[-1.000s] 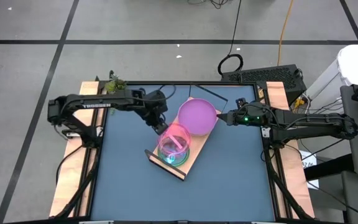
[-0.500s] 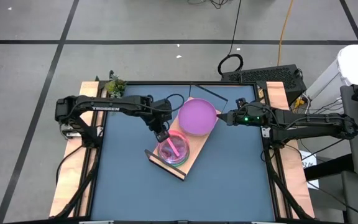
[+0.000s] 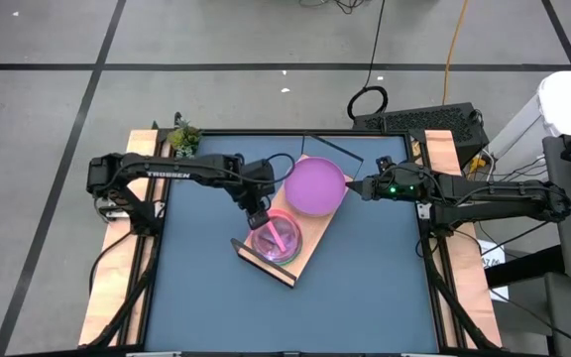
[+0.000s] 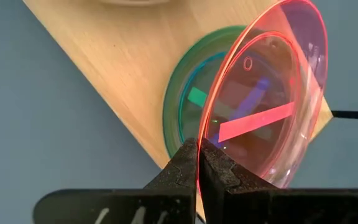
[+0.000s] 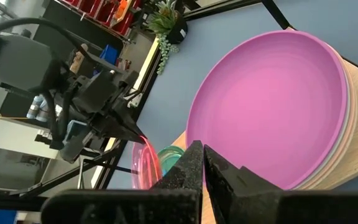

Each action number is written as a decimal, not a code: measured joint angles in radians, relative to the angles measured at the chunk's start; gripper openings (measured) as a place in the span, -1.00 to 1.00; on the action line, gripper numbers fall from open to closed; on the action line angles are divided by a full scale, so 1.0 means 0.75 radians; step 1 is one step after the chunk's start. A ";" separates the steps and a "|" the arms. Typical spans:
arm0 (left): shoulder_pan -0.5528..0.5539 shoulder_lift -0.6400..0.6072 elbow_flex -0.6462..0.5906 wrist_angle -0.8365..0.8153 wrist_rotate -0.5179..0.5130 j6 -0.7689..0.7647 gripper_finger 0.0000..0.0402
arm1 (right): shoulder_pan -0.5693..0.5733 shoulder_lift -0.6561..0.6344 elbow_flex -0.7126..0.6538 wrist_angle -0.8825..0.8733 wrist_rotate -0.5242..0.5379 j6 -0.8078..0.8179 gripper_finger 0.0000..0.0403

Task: Place and stack plates onto a shelf
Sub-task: Stack the pink plate on top of the blue plate on the shelf, then return to Home Position

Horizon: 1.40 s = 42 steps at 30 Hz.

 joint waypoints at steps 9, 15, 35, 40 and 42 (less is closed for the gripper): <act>-0.017 0.001 -0.074 0.065 0.038 -0.075 -0.98 | 0.000 0.000 0.000 0.000 -0.032 -0.010 -1.00; -0.020 0.001 -0.074 0.073 -0.010 -0.096 -0.90 | 0.000 0.000 0.000 0.000 -0.032 -0.021 -1.00; -0.017 -0.024 -0.060 0.130 -0.046 -0.119 -0.49 | -0.001 0.000 0.000 -0.001 -0.052 -0.222 -1.00; -0.017 -0.091 -0.056 0.182 -0.061 -0.024 -0.48 | -0.001 0.000 0.000 0.008 -0.107 -0.456 -1.00; -0.016 -0.119 -0.056 0.182 -0.068 0.061 -0.48 | -0.001 0.000 0.000 0.013 -0.130 -0.511 -1.00</act>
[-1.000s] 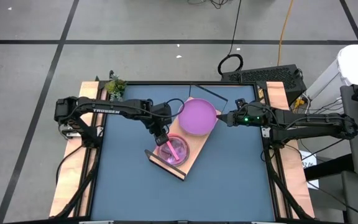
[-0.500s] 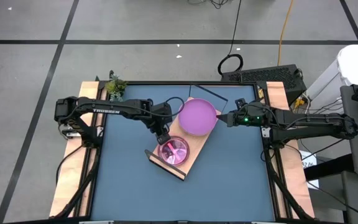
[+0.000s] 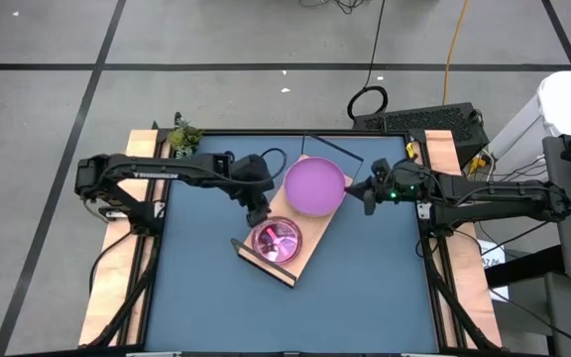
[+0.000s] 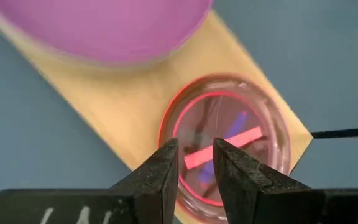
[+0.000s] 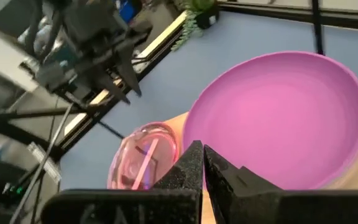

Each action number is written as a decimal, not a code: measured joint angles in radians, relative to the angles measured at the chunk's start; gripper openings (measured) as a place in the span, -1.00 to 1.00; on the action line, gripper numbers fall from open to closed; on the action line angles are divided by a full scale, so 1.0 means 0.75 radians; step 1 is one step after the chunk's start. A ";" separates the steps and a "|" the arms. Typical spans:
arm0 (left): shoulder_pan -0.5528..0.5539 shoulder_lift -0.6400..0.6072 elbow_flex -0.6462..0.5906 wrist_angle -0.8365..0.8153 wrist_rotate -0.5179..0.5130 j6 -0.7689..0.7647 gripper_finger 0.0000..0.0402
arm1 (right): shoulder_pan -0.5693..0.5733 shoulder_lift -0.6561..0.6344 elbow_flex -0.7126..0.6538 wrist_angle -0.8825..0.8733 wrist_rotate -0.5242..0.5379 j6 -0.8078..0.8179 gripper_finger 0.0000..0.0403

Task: Place and stack plates onto a shelf
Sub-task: Return to Home Position

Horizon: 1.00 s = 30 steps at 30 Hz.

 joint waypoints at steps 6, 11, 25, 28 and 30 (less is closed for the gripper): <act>0.003 -0.089 0.001 0.014 -0.002 0.137 -0.48 | 0.000 0.000 0.000 0.045 -0.011 -0.157 -1.00; 0.008 -0.176 0.000 0.016 -0.035 0.177 -0.49 | 0.000 0.000 0.001 0.125 -0.011 -0.447 -1.00; 0.005 -0.521 0.001 0.011 -0.244 0.257 -0.96 | 0.001 -0.001 0.001 0.262 -0.190 -0.986 -1.00; 0.005 -0.577 0.001 0.005 -0.243 0.257 -0.96 | 0.000 -0.002 0.001 0.316 -0.230 -1.022 -1.00; 0.005 -0.611 0.001 0.002 -0.218 0.157 -0.96 | 0.001 -0.006 0.001 0.351 -0.256 -1.052 -1.00</act>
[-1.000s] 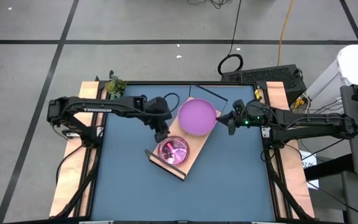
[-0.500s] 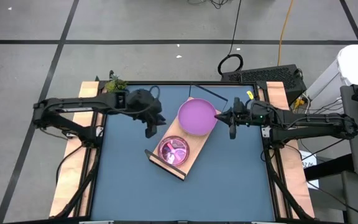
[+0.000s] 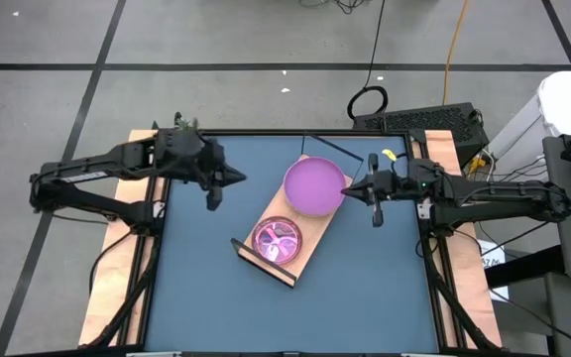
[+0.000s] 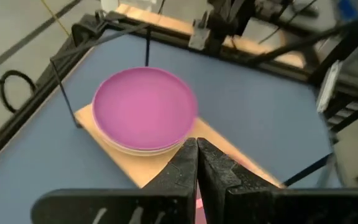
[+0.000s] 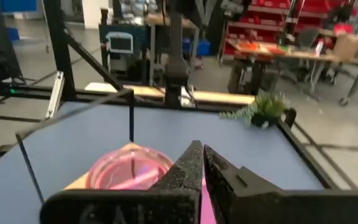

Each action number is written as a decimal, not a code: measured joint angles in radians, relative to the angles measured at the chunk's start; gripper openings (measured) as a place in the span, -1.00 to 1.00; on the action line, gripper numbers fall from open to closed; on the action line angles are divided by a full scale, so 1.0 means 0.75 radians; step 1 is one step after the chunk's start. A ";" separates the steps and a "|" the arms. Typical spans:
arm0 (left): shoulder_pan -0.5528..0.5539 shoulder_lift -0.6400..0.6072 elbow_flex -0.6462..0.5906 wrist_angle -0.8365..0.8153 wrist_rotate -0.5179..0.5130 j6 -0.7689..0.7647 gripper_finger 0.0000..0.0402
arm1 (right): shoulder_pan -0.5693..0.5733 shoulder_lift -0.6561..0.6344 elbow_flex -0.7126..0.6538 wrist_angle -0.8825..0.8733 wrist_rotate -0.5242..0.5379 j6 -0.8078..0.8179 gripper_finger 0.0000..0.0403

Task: Place and stack plates onto a shelf
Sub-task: Return to Home Position

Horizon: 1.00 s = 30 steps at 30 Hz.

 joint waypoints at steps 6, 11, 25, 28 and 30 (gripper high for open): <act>-0.006 -0.087 -0.025 0.002 0.042 0.123 -0.96 | -0.001 -0.032 -0.001 0.015 -0.002 -0.126 -1.00; -0.009 -0.163 -0.141 0.101 0.047 0.251 -0.96 | -0.001 -0.051 -0.001 0.015 0.002 -0.226 -1.00; -0.009 -0.537 -0.773 0.714 0.080 0.241 -0.96 | -0.001 -0.139 -0.076 0.017 0.010 -0.211 -1.00; -0.009 -0.616 -0.858 0.718 0.081 0.245 -0.96 | 0.000 -0.167 -0.144 0.018 0.046 -0.208 -1.00; -0.009 -0.671 -0.919 0.729 0.081 0.251 -0.96 | -0.001 -0.192 -0.193 0.027 0.089 -0.208 -1.00</act>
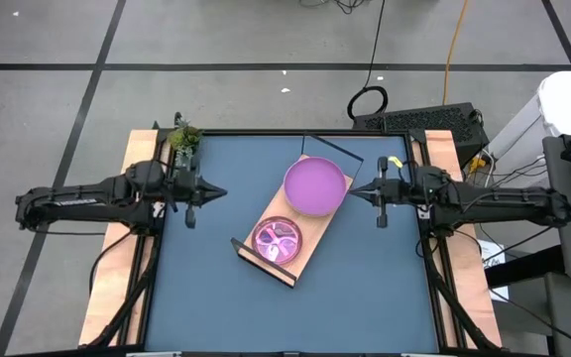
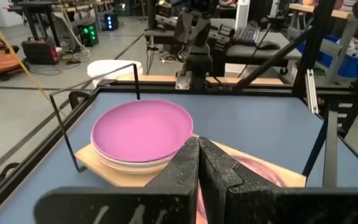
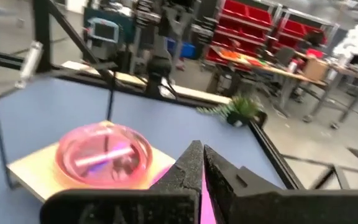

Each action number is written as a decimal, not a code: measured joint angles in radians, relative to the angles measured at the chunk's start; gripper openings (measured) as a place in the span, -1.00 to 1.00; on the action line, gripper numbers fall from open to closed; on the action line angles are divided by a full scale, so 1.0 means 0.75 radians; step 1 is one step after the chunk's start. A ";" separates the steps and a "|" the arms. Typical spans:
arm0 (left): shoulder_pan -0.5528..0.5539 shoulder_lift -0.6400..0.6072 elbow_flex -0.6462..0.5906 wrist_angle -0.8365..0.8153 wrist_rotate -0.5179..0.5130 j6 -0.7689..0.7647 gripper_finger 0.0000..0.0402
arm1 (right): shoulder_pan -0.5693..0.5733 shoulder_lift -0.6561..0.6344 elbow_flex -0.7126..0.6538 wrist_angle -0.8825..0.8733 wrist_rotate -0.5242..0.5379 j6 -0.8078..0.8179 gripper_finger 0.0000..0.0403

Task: Place and stack plates onto a shelf
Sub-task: Return to Home Position

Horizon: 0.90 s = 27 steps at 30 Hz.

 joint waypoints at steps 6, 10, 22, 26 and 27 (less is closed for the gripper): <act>0.001 -0.133 -0.186 0.114 0.001 -0.003 -0.96 | -0.001 -0.073 -0.168 0.097 0.033 0.001 -1.00; 0.001 -0.189 -0.288 0.203 0.040 -0.006 -0.96 | 0.000 -0.110 -0.295 0.243 0.024 0.007 -1.00; 0.000 -0.296 -0.485 0.330 0.074 -0.007 -0.96 | 0.000 -0.177 -0.492 0.389 0.019 0.076 -1.00; -0.001 -0.354 -0.551 0.332 0.076 -0.032 -0.96 | 0.000 -0.200 -0.525 0.381 0.021 0.089 -1.00; 0.000 -0.370 -0.561 0.331 0.084 -0.025 -0.97 | 0.000 -0.205 -0.531 0.386 0.024 0.095 -1.00</act>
